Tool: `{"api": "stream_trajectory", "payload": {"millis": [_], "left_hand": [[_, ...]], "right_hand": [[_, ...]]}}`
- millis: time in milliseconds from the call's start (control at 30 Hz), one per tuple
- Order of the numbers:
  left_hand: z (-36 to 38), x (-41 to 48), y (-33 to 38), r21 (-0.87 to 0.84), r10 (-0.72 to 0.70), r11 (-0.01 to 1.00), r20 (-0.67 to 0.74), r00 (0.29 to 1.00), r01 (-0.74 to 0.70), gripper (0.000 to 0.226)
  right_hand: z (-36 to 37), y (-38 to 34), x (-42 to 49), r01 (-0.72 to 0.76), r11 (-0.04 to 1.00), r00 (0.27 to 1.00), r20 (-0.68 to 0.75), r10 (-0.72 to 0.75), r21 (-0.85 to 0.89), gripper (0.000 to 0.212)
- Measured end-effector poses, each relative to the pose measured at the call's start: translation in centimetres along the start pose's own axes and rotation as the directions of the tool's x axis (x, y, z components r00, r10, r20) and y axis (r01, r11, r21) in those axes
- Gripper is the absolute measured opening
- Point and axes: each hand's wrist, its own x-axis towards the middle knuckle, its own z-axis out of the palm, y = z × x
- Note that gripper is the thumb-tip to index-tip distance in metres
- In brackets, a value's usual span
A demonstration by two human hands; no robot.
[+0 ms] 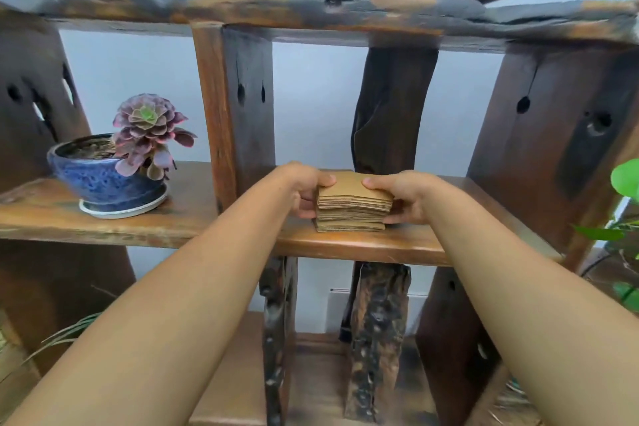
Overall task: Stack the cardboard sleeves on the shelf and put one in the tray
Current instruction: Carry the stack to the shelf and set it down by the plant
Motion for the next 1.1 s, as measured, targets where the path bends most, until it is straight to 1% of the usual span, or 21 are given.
{"api": "stream_trajectory", "payload": {"millis": [100,200,333,467,567,633,700,767,833,900,1000,1033,1100], "left_hand": [[0.0,0.9,-0.6,0.064,0.015,0.998,-0.022,1.000,-0.014,0.020],[0.1,1.6,-0.9,0.111,0.020,0.994,-0.043,0.999,-0.015,0.030],[-0.1,1.6,-0.9,0.147,-0.045,0.988,-0.045,0.998,0.051,0.034],[-0.4,1.1,-0.5,0.151,-0.100,0.983,-0.017,0.995,0.102,0.039],[-0.7,0.6,-0.4,0.101,-0.128,0.986,-0.012,0.992,0.129,0.057],[-0.9,0.2,0.0,0.123,-0.135,0.983,-0.025,0.991,0.137,0.067],[-0.9,-0.2,0.6,0.200,-0.136,0.970,-0.023,0.990,0.138,0.072],[-0.6,-0.5,1.2,0.283,-0.143,0.949,-0.012,0.990,0.141,0.071],[-0.2,-0.6,1.5,0.316,-0.170,0.935,0.001,0.985,0.161,0.071],[0.2,-0.6,1.6,0.290,-0.183,0.942,0.012,0.983,0.171,0.068],[0.5,-0.5,1.3,0.193,-0.190,0.964,0.004,0.982,0.185,0.059],[0.5,-0.4,1.0,0.154,-0.197,0.969,0.002,0.980,0.195,0.055],[0.5,-0.3,0.5,0.077,-0.198,0.977,0.007,0.980,0.197,0.046]], "right_hand": [[0.3,0.6,0.6,0.003,0.999,1.000,-0.017,-0.003,-0.041,0.030],[0.5,0.9,1.0,0.009,0.995,0.998,-0.055,-0.014,-0.095,0.038],[0.5,0.7,0.9,-0.015,0.979,0.998,-0.065,0.001,-0.205,0.045],[-0.1,0.1,0.4,-0.035,0.968,0.998,-0.062,0.020,-0.249,0.062],[-0.7,-0.3,-0.2,-0.047,0.951,0.996,-0.082,0.023,-0.306,0.081],[-1.0,-0.7,-0.6,-0.054,0.936,0.996,-0.091,0.024,-0.348,0.085],[-0.8,-1.3,-0.9,-0.060,0.912,0.996,-0.085,0.028,-0.406,0.083],[-0.1,-1.8,-1.2,-0.067,0.883,0.996,-0.076,0.035,-0.465,0.078],[0.6,-2.2,-1.4,-0.081,0.867,0.996,-0.067,0.055,-0.491,0.070],[1.1,-2.5,-1.3,-0.101,0.865,0.995,-0.073,0.075,-0.492,0.067],[1.3,-2.4,-1.3,-0.121,0.872,0.991,-0.102,0.082,-0.475,0.065],[1.4,-2.2,-1.2,-0.123,0.885,0.990,-0.113,0.080,-0.449,0.062],[1.5,-1.5,-1.1,-0.104,0.945,0.991,-0.109,0.073,-0.309,0.048]]}}
